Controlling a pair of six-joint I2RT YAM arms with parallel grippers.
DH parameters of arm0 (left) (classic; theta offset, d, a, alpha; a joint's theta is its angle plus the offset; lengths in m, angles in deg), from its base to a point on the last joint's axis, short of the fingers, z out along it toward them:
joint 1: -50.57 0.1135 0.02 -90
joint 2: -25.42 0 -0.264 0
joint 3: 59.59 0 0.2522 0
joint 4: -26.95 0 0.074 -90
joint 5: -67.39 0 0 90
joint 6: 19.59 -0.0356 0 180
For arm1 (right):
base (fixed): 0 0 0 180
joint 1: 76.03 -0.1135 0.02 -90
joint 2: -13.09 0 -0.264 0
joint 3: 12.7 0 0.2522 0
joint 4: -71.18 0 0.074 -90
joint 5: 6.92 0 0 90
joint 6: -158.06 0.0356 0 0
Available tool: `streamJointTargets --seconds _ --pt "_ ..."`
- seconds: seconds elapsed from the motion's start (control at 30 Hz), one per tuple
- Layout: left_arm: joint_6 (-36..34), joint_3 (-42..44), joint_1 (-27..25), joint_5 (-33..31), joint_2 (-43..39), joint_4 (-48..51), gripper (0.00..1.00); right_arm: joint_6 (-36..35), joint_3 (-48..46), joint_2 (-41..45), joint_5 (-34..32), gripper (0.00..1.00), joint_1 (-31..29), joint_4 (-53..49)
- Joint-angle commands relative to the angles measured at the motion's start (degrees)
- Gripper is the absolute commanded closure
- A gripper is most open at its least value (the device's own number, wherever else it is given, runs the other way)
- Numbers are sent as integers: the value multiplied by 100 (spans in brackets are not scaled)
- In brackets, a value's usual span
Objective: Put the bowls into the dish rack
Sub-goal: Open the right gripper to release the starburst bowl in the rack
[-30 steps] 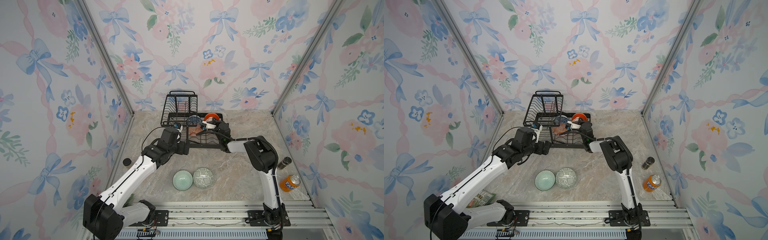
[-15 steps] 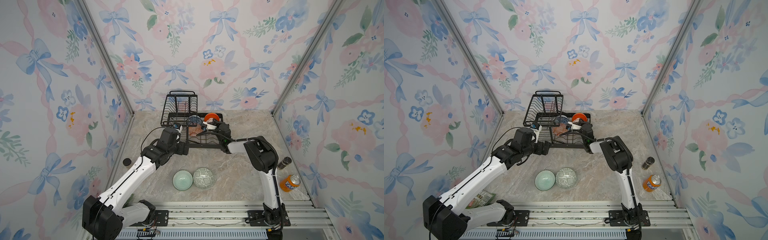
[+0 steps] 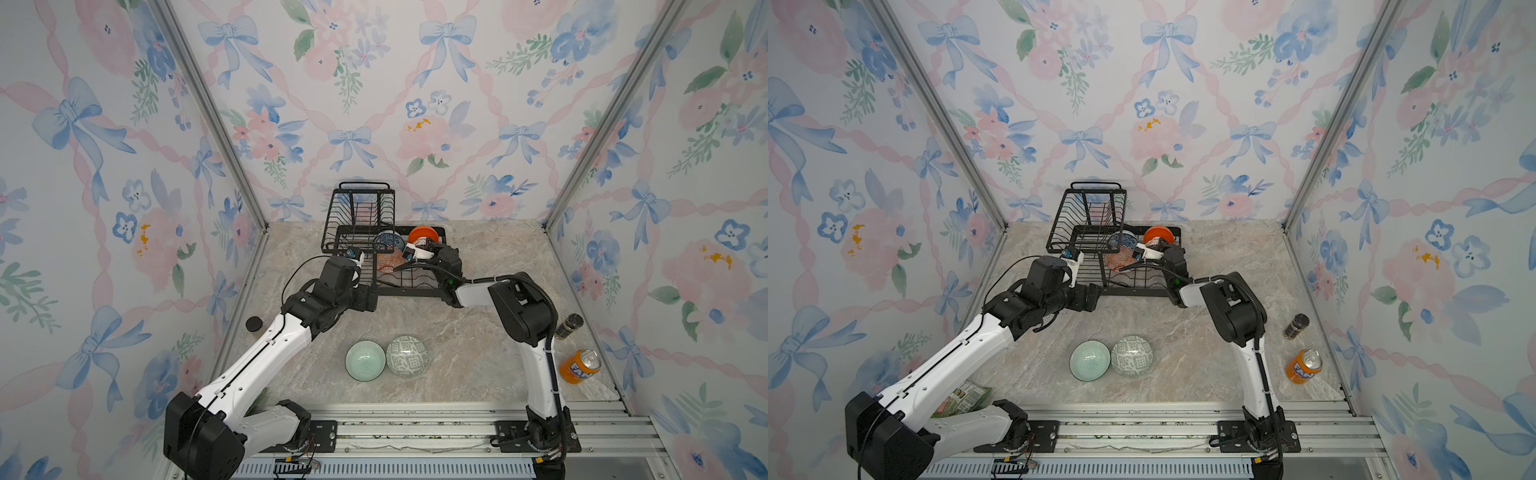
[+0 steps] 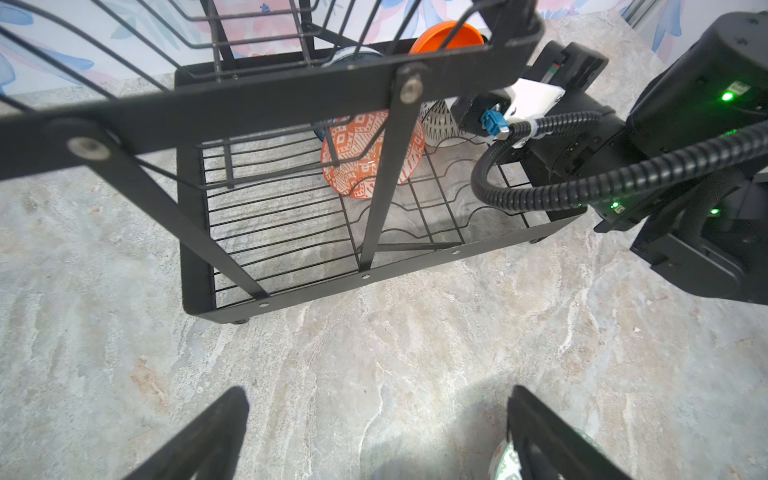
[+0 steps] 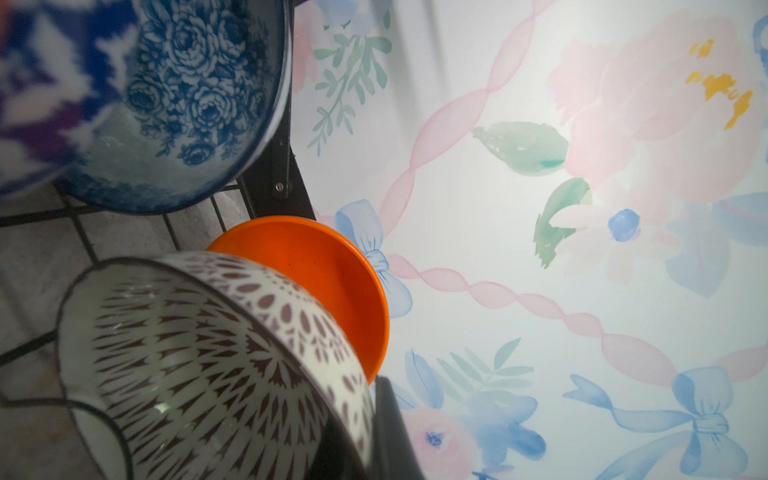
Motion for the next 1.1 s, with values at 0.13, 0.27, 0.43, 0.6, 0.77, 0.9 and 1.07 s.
streamJointTargets --seconds 0.13,0.27,0.43,0.6,0.77,0.9,1.07 --pt "11 50 38 69 -137 43 2 187 -45 265 6 89 15 164" --pt "11 55 39 70 -142 39 2 196 -48 283 0 85 16 159" --pt "4 46 39 64 -115 37 2 200 -43 263 -29 82 8 190" --pt "2 20 39 77 -105 39 2 197 -32 278 -37 79 12 190" --pt "-16 4 39 71 -90 39 2 213 -6 331 -29 70 12 171" --pt "-15 -10 39 68 -80 39 2 262 -28 383 -46 58 8 208" --pt "-24 -8 39 70 -101 36 2 316 -38 478 -113 17 11 150"
